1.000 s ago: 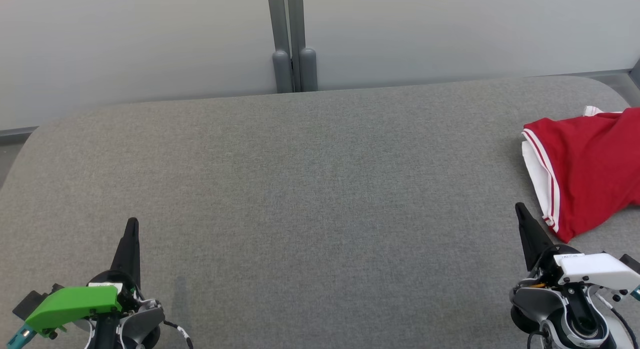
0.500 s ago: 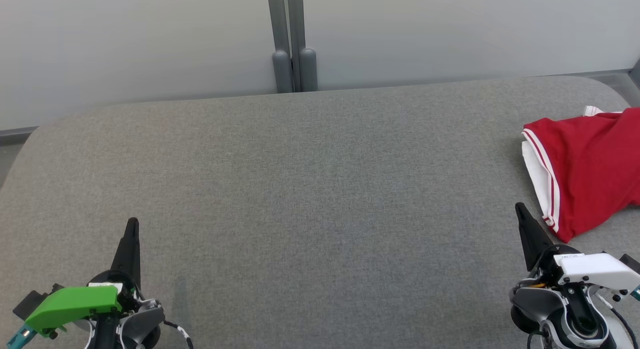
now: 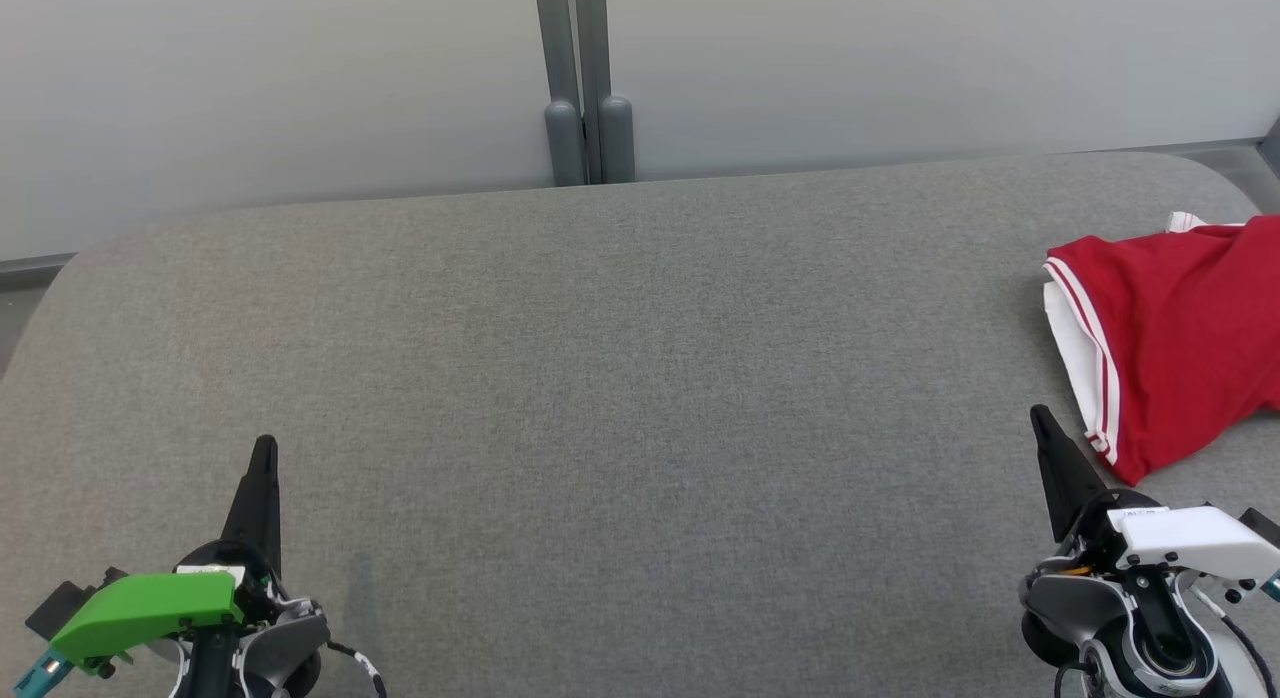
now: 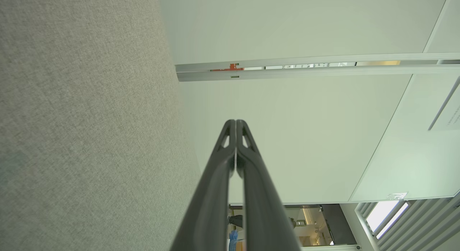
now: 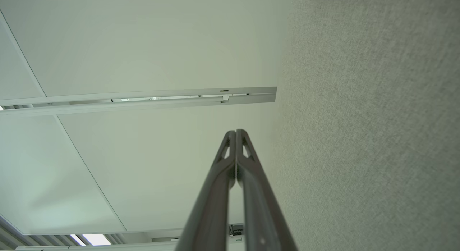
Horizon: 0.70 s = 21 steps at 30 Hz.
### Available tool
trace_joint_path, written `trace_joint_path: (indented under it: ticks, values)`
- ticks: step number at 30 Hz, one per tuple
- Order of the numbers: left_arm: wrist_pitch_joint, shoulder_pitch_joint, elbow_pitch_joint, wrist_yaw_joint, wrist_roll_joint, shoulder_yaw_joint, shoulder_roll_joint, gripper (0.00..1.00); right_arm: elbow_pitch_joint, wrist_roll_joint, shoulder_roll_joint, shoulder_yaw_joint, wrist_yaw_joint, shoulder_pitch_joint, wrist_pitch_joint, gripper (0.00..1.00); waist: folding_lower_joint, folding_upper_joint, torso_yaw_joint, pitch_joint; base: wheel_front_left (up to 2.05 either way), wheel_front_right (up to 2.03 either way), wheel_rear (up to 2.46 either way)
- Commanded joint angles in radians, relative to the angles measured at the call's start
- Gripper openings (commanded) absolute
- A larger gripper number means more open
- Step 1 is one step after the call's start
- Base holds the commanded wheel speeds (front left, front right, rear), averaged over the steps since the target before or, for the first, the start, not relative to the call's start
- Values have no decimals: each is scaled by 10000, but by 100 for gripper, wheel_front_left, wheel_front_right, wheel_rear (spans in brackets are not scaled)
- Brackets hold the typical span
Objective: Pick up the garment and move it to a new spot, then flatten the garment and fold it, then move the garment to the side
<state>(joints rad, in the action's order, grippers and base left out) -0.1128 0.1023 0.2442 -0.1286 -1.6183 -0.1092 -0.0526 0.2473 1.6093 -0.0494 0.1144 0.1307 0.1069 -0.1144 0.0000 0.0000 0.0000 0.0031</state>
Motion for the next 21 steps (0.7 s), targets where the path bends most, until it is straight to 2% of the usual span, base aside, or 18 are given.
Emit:
trace_joint_path:
  ticks: [1,21]
  values:
    - [-6,140,20,-50,52,-46,-15,0,-44,70,-14,-9,0,57,-29,0,0,0,0,0,0,0,0]
    - [-21,141,20,-50,61,-54,-5,0,-44,70,-14,-10,0,57,-29,0,0,0,0,0,0,0,0]
